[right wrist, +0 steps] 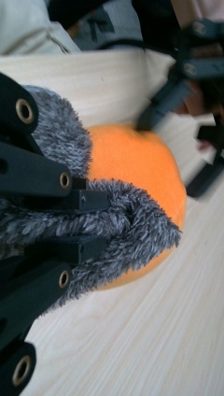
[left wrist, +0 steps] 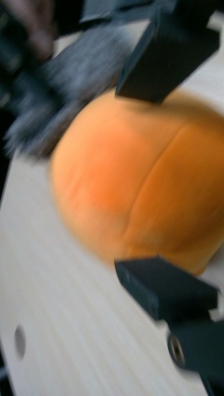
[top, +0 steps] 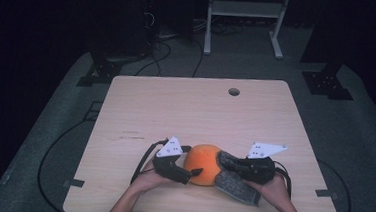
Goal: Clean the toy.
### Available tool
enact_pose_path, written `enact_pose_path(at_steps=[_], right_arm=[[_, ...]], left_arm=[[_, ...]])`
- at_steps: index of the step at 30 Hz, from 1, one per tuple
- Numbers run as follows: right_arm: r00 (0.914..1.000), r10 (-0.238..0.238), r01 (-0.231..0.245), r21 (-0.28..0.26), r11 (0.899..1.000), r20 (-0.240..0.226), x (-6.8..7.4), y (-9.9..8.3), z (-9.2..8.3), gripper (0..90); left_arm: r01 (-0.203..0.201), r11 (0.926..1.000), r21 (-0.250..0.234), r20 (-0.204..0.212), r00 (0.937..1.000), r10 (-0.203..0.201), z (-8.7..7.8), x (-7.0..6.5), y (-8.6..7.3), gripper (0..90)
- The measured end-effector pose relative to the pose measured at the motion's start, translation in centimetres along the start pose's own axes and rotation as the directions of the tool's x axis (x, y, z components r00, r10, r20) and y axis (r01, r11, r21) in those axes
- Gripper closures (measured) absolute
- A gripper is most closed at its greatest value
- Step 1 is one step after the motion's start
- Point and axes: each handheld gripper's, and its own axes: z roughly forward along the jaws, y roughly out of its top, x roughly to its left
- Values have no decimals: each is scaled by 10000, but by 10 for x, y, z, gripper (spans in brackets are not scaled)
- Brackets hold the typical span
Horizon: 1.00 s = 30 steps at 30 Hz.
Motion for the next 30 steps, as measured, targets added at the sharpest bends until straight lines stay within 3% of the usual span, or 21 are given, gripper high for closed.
enact_pose_path(at_steps=[1,3,6,8,9,11,12,13,16,18,19,22,25,30], right_arm=[[10000,-31,31,23,10000,7,0,-1,0,802],[10000,31,-30,34,10000,-38,-2,-1,0,802],[9996,285,-284,23,9996,-60,-6,-3,-1,802],[9992,403,-403,-8,9992,-19,-7,-2,-3,803],[9991,415,-414,-93,9991,88,-7,0,-5,803],[9992,380,-374,-561,9977,113,-4,6,-9,803],[9994,332,-325,-748,9967,72,-1,10,-10,803],[9999,67,-58,-911,9958,99,5,18,-8,803],[9965,-655,681,-489,9965,529,20,29,5,803],[9957,-743,757,-227,9969,548,20,27,13,804],[9967,-659,669,-201,9976,467,19,25,14,803],[9974,-642,650,-231,9976,327,20,20,13,804],[9978,-559,569,-277,9980,347,19,20,12,803],[9965,-307,328,-260,9991,774,9,15,7,804]], left_arm=[[181,9997,175,7,9998,-181,4,1,-1,66],[480,9978,454,489,9975,-502,11,3,-5,88],[-178,9993,330,163,9997,173,9,-4,-5,277],[-634,9978,171,-318,9974,639,7,-11,0,345],[-908,9958,75,-593,9941,911,6,-14,3,357],[-1556,9878,-102,-1148,9815,1535,6,-21,6,368],[-1962,9805,-144,-1498,9699,1918,9,-27,8,368],[-2162,9763,-142,-1689,9628,2107,12,-31,8,368],[-2623,9650,62,-1577,9527,2599,17,-38,7,352],[-2459,9693,7,-1128,9631,2444,16,-36,5,308],[-2141,9768,-71,-731,9743,2130,13,-31,5,267],[-1493,9883,-311,-631,9871,1471,9,-24,6,186],[-1548,9879,33,-749,9851,1546,12,-23,4,211],[-1285,9910,385,-779,9883,1311,9,-14,-4,253]])
